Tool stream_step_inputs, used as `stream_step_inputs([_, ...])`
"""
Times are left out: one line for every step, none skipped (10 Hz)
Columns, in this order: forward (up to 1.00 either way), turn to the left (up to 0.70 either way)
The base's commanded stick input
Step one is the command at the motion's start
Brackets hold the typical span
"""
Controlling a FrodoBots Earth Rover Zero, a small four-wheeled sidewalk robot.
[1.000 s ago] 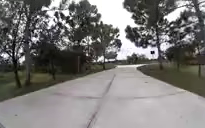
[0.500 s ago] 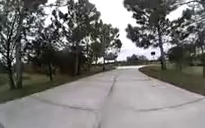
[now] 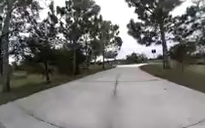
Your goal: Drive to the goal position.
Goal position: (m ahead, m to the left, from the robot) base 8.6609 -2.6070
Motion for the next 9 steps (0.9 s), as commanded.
stream_step_inputs([0.85, -0.34])
stream_step_inputs([0.85, -0.34])
stream_step_inputs([0.85, -0.18])
stream_step_inputs([0.85, 0.0])
stream_step_inputs([0.85, 0.0])
stream_step_inputs([0.85, 0.0])
stream_step_inputs([0.85, 0.0])
stream_step_inputs([0.85, 0.0])
stream_step_inputs([0.85, 0.0])
